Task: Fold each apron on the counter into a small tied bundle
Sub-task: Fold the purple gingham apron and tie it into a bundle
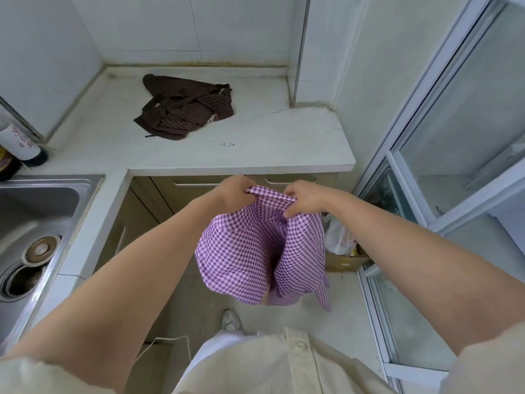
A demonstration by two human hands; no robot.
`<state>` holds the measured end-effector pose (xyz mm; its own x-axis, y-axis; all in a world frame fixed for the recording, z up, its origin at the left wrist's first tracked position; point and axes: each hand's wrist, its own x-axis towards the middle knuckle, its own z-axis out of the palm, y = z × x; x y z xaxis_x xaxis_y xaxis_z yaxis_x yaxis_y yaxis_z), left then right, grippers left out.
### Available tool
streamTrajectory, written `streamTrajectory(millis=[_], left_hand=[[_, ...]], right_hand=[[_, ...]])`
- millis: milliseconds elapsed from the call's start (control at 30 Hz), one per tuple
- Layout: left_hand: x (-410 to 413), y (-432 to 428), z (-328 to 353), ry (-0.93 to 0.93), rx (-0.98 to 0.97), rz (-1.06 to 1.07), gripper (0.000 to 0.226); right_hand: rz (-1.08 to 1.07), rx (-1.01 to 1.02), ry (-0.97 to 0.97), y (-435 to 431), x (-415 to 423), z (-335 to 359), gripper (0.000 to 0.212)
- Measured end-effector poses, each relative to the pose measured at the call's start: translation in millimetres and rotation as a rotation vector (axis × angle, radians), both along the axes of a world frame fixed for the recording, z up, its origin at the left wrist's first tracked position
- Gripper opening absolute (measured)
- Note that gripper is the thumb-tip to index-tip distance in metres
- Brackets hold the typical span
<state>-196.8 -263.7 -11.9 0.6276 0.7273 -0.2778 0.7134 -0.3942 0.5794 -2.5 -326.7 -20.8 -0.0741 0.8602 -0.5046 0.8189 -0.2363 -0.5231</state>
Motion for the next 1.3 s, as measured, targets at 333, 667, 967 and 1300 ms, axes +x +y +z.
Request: streamTrajectory(millis=[333,667,967,1300], left_hand=[[9,18,1,-0.397,0.032,0.386,0.041],[-9,5,19,-0.456,-0.306,-0.047,0.048],[-44,15,25,-0.493,-0.313,0.088,0.059],[-64,59,-5,-0.044,0.050,0.016,0.088]], right_hand=[[0.135,-0.346,0.513,-9,-19,-1,0.045],[-0.241,0.147,0.265,9,-4,-33,0.083],[-0.039,0.131,0.026,20,-22,-62,0.025],[-0.023,0.206,0.218,63,-53,-39,0.019]])
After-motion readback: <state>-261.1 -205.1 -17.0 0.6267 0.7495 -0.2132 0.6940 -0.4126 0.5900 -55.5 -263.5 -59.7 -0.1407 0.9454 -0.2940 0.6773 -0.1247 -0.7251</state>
